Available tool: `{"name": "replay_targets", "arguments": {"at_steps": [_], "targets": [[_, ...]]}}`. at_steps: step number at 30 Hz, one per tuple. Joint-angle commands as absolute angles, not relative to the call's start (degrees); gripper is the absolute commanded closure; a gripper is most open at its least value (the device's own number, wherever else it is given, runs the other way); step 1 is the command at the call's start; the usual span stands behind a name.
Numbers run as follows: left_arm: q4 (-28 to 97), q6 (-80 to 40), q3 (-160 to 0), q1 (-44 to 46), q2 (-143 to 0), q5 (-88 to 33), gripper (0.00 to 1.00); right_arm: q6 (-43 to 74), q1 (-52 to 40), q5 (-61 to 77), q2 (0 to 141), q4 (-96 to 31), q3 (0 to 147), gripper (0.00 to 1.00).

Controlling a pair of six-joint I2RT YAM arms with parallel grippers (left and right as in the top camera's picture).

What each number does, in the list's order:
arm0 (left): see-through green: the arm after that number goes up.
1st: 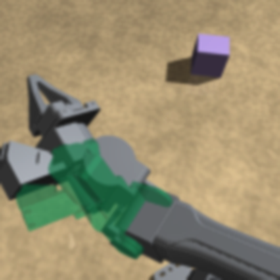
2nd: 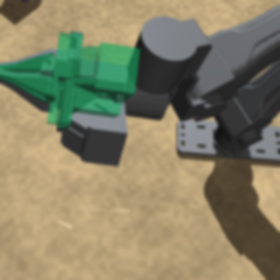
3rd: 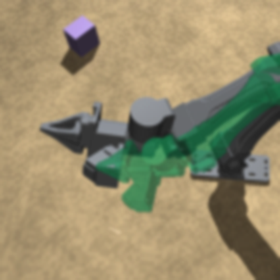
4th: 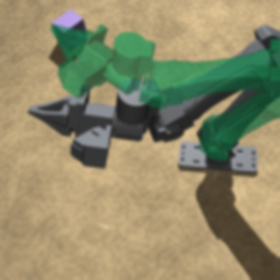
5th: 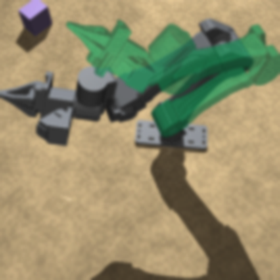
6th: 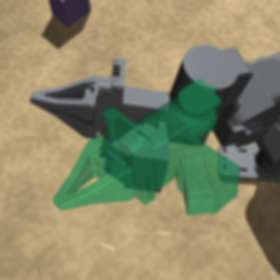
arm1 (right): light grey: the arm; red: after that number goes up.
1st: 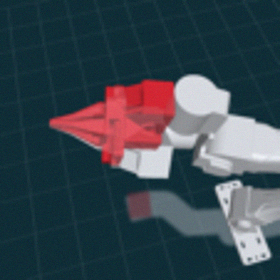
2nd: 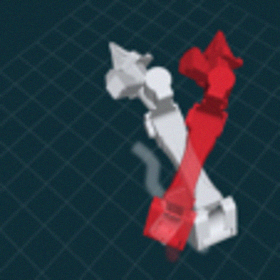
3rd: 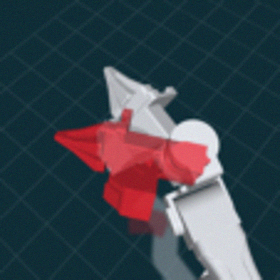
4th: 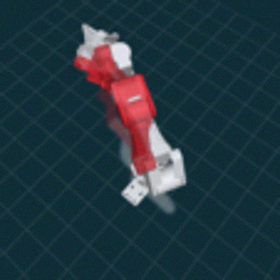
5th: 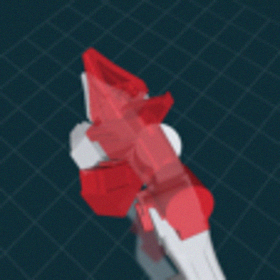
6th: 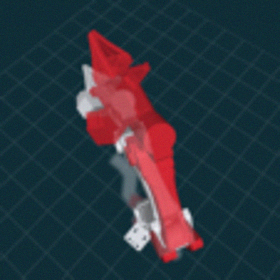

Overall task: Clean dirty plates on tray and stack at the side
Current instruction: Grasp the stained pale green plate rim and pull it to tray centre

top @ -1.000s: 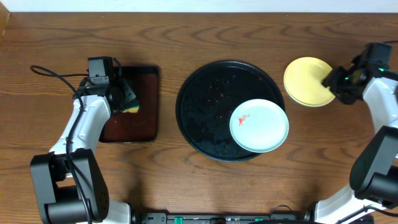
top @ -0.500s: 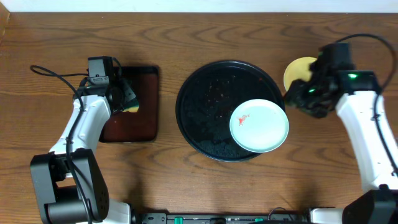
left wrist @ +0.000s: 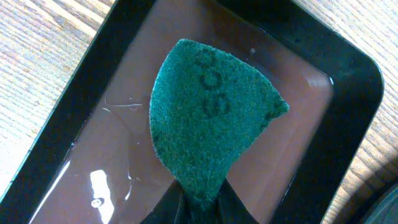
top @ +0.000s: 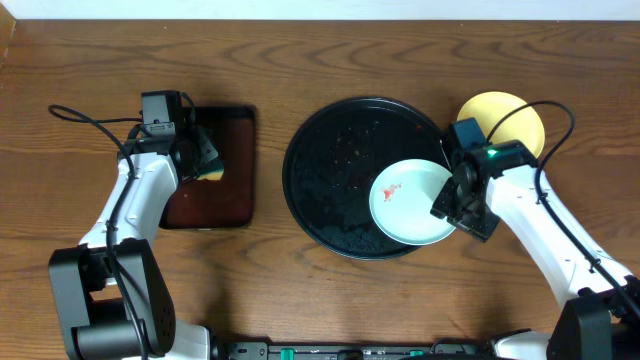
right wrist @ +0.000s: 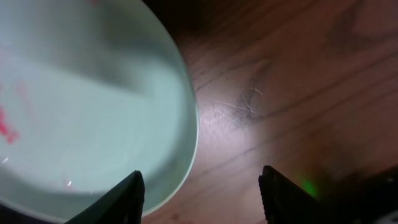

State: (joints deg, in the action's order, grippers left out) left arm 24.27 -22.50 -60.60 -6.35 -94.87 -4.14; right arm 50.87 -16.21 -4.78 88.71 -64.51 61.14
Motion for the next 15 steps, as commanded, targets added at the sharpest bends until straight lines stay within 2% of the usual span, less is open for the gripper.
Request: {"name": "replay_targets", "arguments": {"at_steps": [1,8,11,13,15], "targets": [[24.4,-23.0,-60.2,-6.6,-95.1,-3.5,0.92,54.2,-17.0,-4.7,88.8,-61.0,56.7,0.42],[24.4,-23.0,-60.2,-6.6,-95.1,-3.5,0.92,54.2,-17.0,-3.1,88.8,-53.5,52.6,0.44],[24.4,-23.0,-60.2,-6.6,-95.1,-3.5,0.92,54.2,-17.0,-3.1,88.8,-51.9,51.9,0.52],[24.4,-23.0,-60.2,-6.6,-95.1,-3.5,0.92,54.2,-17.0,-3.0,88.8,-50.9,51.5,0.63],[24.4,-23.0,-60.2,-6.6,-95.1,-3.5,0.92,54.2,-17.0,-3.0,88.8,-50.5,51.5,0.67]]}}
